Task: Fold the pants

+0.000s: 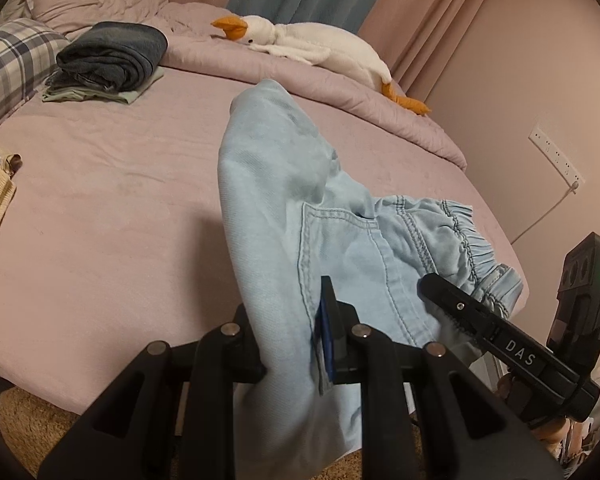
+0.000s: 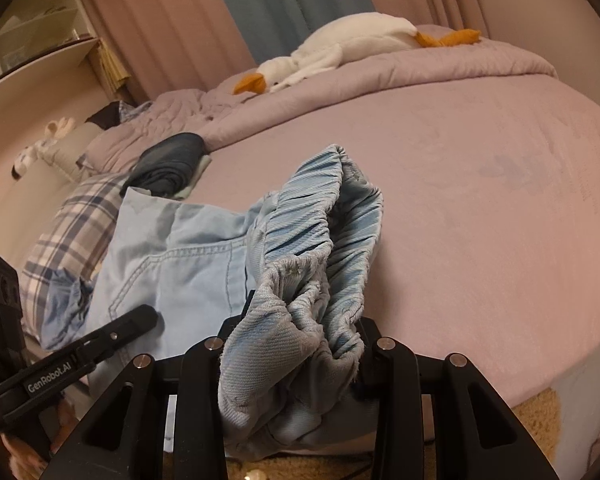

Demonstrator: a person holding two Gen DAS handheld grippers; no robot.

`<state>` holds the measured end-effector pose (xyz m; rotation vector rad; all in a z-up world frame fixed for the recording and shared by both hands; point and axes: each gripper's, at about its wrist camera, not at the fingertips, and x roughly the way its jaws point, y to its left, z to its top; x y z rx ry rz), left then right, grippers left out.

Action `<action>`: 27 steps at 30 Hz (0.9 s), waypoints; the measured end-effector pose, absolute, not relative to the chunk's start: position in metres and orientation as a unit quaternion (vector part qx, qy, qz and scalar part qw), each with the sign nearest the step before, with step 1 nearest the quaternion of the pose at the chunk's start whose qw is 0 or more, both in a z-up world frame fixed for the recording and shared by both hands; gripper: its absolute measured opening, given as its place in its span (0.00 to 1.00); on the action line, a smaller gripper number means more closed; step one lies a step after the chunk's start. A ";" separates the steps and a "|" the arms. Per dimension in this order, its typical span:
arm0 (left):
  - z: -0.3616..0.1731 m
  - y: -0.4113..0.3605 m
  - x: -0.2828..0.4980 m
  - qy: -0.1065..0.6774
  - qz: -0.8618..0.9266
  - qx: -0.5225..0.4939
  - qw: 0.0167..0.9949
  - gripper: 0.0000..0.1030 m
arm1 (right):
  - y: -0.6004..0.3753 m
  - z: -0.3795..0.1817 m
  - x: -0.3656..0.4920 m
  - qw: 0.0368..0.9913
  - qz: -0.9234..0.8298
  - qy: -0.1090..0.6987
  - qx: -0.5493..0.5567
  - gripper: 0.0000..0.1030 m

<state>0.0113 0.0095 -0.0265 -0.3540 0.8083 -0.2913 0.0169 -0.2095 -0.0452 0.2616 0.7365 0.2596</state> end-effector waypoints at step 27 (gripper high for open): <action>-0.012 0.024 0.059 0.373 -0.128 -0.149 0.907 0.18 | -0.182 -0.029 0.054 0.927 0.125 0.343 0.084 0.37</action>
